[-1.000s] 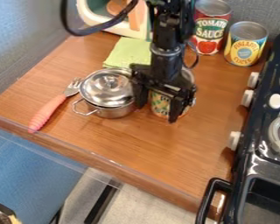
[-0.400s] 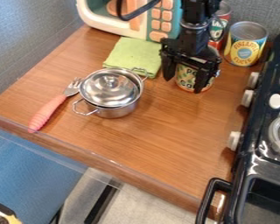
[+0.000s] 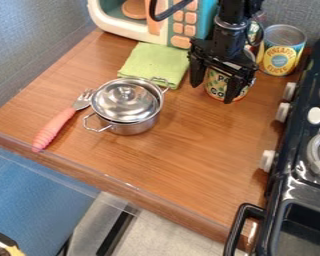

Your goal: Mueve la lata al lado derecho de la toalla verde

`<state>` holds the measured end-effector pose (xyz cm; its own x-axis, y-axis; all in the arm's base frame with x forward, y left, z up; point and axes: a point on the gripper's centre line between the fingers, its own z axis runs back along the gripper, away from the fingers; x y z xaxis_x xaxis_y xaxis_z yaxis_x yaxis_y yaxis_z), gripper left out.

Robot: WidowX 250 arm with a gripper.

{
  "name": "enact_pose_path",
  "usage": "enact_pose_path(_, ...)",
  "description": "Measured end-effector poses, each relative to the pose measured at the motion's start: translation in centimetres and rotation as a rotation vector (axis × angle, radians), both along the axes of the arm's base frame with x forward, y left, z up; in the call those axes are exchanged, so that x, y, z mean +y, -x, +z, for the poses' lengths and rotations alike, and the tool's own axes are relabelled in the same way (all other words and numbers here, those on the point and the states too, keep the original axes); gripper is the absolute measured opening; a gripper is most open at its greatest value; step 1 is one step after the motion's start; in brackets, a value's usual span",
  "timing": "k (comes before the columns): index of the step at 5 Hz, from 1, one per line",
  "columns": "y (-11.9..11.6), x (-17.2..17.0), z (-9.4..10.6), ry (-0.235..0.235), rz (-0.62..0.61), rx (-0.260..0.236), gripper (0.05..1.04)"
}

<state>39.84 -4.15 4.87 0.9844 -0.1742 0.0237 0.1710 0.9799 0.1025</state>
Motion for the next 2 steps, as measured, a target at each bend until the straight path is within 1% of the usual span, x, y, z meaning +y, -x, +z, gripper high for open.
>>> enact_pose_path(1, 0.7, 0.6, 3.0, -0.058, 0.026, -0.013, 1.001)
enact_pose_path(2, 2.0, 0.6, 5.9, -0.025, 0.032, -0.038, 1.001)
